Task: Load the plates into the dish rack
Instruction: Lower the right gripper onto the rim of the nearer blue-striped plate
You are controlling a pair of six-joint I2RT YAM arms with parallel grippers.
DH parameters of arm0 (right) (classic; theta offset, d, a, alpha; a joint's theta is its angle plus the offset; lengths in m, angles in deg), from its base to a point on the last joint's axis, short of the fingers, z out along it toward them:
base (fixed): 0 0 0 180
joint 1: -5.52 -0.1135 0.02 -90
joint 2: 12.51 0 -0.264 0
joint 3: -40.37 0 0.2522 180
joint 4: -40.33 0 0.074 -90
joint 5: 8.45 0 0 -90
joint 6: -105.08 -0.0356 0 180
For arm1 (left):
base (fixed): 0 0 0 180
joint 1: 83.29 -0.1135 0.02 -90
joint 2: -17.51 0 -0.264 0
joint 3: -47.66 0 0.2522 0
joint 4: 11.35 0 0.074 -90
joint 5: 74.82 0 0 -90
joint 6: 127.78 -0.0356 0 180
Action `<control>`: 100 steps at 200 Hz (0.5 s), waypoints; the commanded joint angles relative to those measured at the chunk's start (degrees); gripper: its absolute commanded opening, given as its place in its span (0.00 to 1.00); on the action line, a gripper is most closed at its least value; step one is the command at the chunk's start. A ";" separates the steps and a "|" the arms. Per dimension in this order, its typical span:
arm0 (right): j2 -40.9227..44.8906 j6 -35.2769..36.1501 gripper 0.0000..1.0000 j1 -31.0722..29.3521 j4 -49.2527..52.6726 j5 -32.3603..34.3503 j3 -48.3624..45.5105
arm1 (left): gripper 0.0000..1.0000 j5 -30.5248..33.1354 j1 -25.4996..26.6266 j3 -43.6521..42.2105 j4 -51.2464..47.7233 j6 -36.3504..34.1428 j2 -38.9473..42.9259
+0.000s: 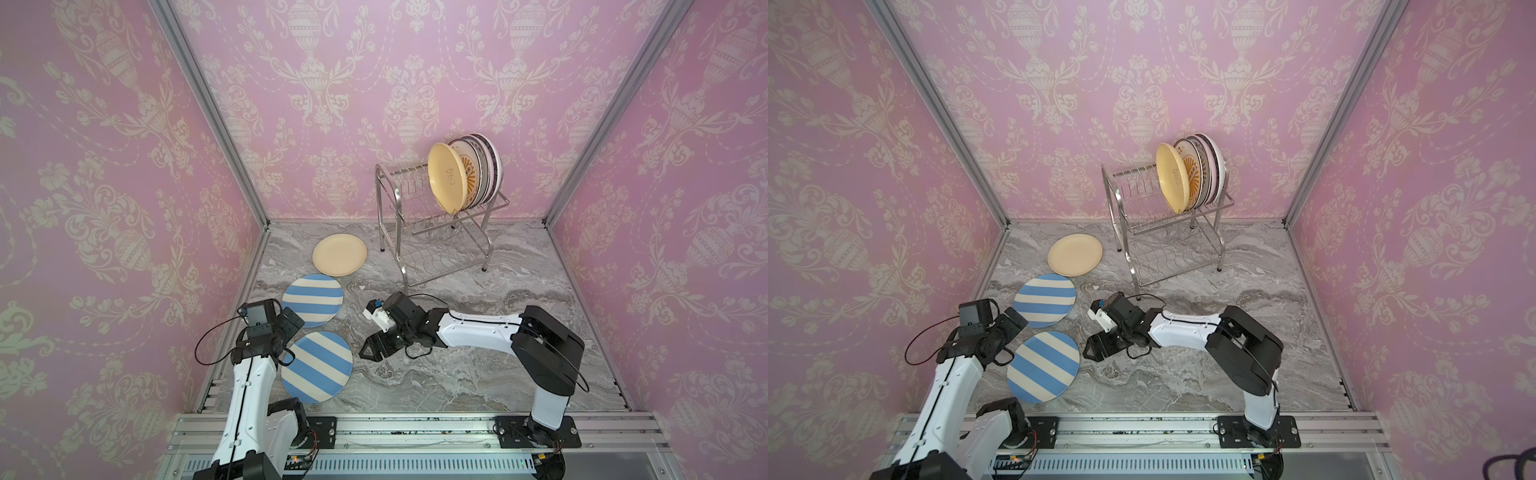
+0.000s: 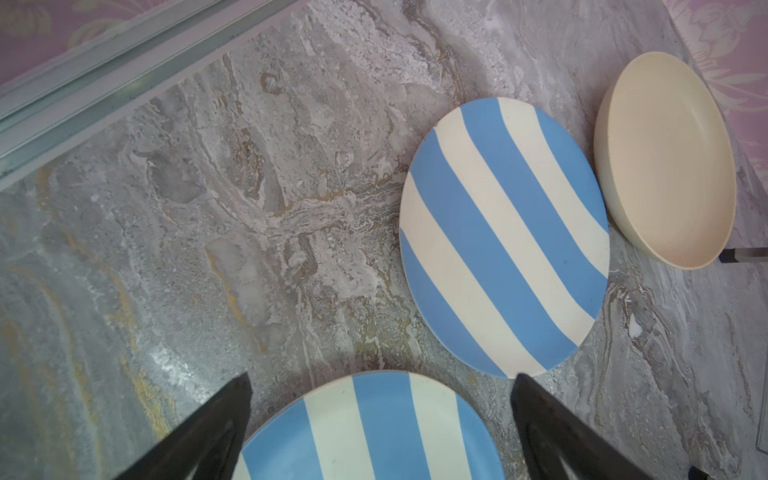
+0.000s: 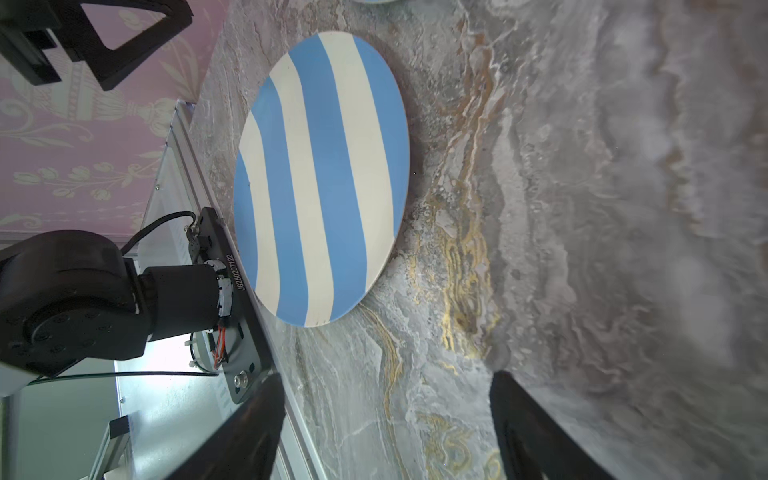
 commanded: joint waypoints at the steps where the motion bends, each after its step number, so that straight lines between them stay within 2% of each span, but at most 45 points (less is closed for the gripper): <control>1: -3.38 -5.77 0.77 -2.13 -3.76 -5.10 4.79 | 0.99 -4.68 -1.53 -2.99 0.57 3.00 -0.22; 36: -5.93 -6.76 0.77 -3.39 -4.77 -5.60 5.45 | 0.99 -9.36 -3.49 -6.34 2.54 5.82 -0.40; 62: -6.53 -6.61 0.77 -3.34 -4.44 -5.10 4.94 | 0.99 -6.52 -4.60 -5.84 0.00 3.64 0.01; 100: -8.31 -7.04 0.77 -3.34 -3.91 -5.35 6.00 | 0.99 -6.67 -6.58 -7.65 0.61 2.82 0.48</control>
